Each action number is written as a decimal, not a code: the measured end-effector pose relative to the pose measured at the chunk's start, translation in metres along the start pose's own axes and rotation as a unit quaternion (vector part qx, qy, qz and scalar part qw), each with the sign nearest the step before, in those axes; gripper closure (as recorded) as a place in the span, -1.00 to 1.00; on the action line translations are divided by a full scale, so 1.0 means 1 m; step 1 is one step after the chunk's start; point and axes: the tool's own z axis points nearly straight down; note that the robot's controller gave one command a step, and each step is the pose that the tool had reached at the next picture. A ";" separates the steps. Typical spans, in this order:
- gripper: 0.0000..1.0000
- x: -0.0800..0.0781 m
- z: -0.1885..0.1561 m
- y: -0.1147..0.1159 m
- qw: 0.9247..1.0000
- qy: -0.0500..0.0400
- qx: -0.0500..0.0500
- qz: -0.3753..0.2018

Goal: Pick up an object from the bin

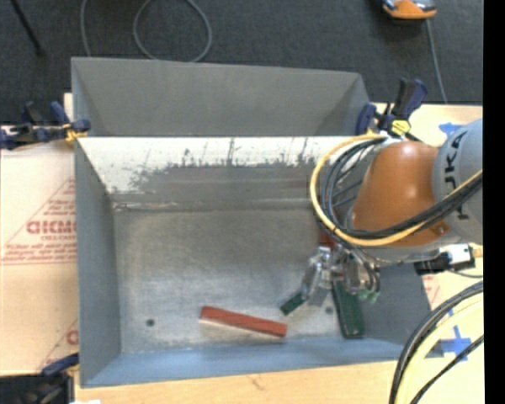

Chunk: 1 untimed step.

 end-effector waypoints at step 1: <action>-1.00 0.001 0.002 0.001 1.000 0.002 0.000 -0.001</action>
Offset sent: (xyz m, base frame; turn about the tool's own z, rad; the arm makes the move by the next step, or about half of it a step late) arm 0.0000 0.0000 0.0000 0.0000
